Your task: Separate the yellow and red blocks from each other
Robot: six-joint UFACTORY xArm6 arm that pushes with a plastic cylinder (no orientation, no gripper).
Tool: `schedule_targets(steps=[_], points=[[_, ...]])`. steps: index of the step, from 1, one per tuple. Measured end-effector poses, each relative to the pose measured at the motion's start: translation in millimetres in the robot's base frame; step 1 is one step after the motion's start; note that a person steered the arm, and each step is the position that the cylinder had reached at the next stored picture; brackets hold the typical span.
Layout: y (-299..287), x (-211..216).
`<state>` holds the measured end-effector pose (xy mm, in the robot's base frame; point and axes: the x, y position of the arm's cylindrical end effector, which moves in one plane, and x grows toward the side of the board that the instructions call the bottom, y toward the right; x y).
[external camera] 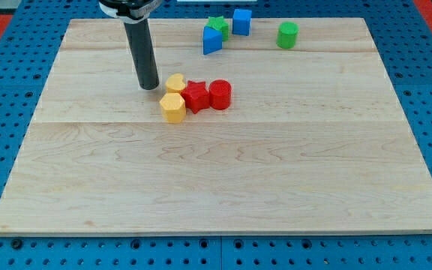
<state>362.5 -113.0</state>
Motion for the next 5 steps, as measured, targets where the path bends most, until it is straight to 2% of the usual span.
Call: schedule_targets(steps=[3,5], points=[[0,0],[-30,1]])
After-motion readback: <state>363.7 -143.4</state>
